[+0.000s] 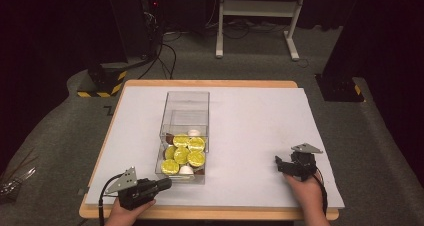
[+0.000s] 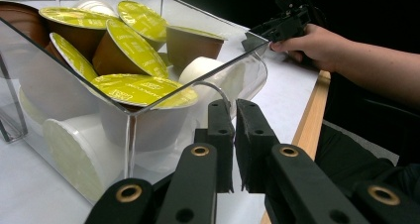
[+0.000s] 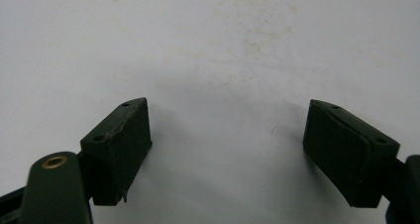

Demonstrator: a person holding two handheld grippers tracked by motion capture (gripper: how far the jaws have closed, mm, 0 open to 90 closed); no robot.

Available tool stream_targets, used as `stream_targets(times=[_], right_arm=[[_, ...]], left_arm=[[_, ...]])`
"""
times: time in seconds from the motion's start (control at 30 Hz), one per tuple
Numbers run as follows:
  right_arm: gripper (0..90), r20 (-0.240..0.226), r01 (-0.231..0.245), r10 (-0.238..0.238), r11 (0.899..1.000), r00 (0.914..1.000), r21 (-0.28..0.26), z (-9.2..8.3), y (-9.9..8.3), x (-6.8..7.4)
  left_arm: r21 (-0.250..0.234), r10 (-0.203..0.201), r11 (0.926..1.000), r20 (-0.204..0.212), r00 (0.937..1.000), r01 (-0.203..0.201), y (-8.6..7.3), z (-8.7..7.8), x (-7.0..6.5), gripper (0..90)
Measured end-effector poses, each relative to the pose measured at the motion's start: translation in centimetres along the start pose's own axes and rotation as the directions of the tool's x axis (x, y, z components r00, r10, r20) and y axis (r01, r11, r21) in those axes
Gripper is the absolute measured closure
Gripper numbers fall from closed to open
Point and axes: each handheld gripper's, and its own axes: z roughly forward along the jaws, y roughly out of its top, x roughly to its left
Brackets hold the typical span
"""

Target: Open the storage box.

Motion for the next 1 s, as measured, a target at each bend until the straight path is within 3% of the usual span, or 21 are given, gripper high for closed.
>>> stream_targets(times=[0.1, 0.33, 0.57, 0.8, 1.0], right_arm=[[18.7, 0.000, 0.001, -0.001, 1.000, 1.0000, 0.000, 0.0, 0.0, 0.0], [18.8, 0.000, 0.001, -0.001, 1.000, 1.0000, -0.001, 0.0, 0.0, 0.0], [18.8, 0.000, -0.003, 0.003, 1.000, 1.0000, 0.001, 0.0, 0.0, 0.0], [18.8, -0.001, 0.001, -0.001, 1.000, 1.0000, 0.000, 0.0, 0.0, 0.0], [18.9, -0.001, -0.001, 0.001, 1.000, 1.0000, 0.002, 0.0, 0.0, 0.0]], left_arm=[[-0.001, 0.003, 1.0000, -0.002, 1.0000, -0.003, 0.0, 0.0, -0.1, 85.6], [-0.028, 0.078, 0.9964, -0.055, 0.9954, -0.080, 0.4, -0.3, -0.6, 82.3], [-0.096, 0.074, 0.9922, -0.064, 0.9952, -0.080, 1.6, -1.0, -0.9, 81.5], [-0.121, 0.108, 0.9860, -0.071, 0.9917, -0.116, 3.0, -0.5, -1.2, 78.6], [-0.144, 0.123, 0.9801, -0.101, 0.9873, -0.137, 4.3, 0.2, -1.0, 77.5]])
